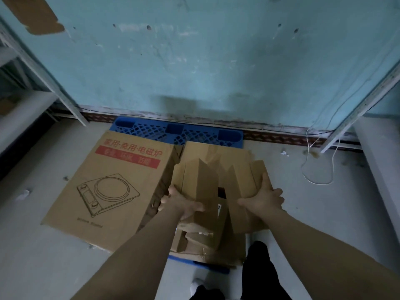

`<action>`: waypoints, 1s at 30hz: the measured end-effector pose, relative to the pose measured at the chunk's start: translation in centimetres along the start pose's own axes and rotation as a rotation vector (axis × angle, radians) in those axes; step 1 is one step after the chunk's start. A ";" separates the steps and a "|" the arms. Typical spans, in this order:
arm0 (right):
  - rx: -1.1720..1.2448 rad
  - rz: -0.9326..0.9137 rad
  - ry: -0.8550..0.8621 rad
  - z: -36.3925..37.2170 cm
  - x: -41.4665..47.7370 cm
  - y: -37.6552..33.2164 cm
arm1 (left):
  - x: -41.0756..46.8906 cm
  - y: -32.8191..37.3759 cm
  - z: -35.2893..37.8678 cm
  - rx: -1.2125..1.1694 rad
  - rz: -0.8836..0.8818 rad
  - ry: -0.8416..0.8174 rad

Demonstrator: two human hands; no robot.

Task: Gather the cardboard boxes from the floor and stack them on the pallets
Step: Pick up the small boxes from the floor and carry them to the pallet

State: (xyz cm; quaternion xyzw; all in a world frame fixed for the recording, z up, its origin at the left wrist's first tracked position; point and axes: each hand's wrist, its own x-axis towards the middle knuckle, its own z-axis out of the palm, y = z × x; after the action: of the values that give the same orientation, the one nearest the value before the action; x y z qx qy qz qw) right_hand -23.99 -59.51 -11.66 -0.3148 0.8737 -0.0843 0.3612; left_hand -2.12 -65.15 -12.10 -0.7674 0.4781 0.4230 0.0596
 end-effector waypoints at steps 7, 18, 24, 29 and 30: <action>0.004 -0.019 -0.069 -1.5 8.0 -3.8 | 3.9 5.7 0.4 -0.018 -0.080 0.087; -0.102 -0.061 -0.128 0.5 18.6 -8.3 | 12.3 13.6 3.7 0.084 -0.150 0.158; -0.197 -0.125 -0.269 1.8 20.1 -7.6 | 14.0 13.0 5.7 0.025 -0.048 0.030; -0.212 -0.104 -0.203 0.8 19.1 -7.7 | 13.1 12.8 4.6 -0.061 -0.048 0.092; -0.212 -0.121 -0.183 0.7 18.8 -7.9 | 12.8 12.8 4.2 -0.061 -0.045 0.086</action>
State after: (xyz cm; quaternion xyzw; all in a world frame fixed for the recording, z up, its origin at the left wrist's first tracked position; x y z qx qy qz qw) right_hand -29.84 -77.16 -20.09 -0.4096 0.8205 0.0159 0.3983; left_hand -12.30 -78.68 -19.84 -0.7970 0.4496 0.4025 0.0252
